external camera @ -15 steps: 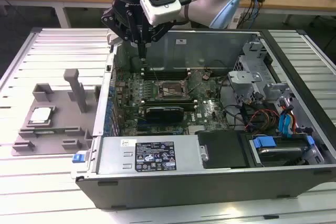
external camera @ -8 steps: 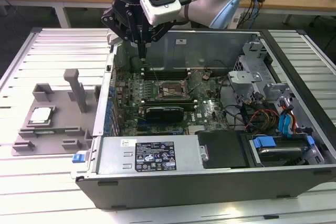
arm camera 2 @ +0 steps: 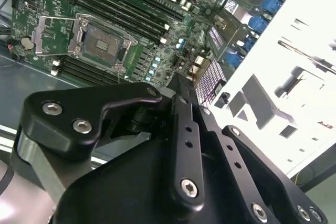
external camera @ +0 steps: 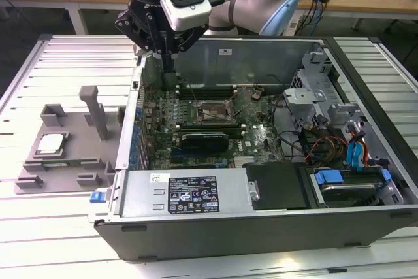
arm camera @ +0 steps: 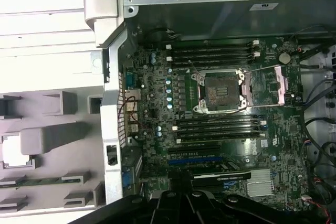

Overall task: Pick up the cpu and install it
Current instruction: 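Reach for the cpu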

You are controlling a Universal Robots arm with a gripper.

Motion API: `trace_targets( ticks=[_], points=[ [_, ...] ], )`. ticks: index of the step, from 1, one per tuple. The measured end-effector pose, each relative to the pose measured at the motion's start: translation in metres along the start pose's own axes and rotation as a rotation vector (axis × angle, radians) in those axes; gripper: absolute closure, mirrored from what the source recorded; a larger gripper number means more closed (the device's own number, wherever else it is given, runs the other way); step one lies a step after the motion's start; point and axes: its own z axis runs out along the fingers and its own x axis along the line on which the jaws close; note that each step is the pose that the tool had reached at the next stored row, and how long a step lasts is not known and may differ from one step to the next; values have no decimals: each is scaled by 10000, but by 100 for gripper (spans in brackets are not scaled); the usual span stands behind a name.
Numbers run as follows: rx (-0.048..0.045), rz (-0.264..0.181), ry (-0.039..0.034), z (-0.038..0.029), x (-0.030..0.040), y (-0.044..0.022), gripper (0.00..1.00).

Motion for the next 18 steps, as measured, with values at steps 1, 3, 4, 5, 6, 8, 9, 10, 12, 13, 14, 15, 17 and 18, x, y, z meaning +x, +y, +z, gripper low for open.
trace_targets(
  ticks=[1, 3, 4, 5, 6, 8, 9, 10, 12, 13, 14, 15, 17, 18],
  points=[
    [-1, 0, -1, 0, 19, -1, 89],
    [0, 1, 0, -1, 43, -3, 89],
    [0, 1, 0, -2, 65, -5, 89],
    [-1, 0, -1, -2, 81, -6, 89],
    [-1, 1, -1, -2, 97, -7, 89],
    [0, 0, -1, -3, 117, -9, 89],
    [-1, 0, -1, -3, 123, -9, 89],
    [0, 0, -1, -3, 136, -10, 89],
    [0, 0, -1, -4, 161, -12, 89],
    [0, 0, 0, -4, 165, -12, 89],
    [-1, 0, -2, -4, 170, -13, 89],
    [0, 0, 0, -5, 178, -13, 89],
    [-1, 1, -1, -5, 188, -14, 89],
    [0, 0, 0, -5, 196, -15, 89]
  ],
)
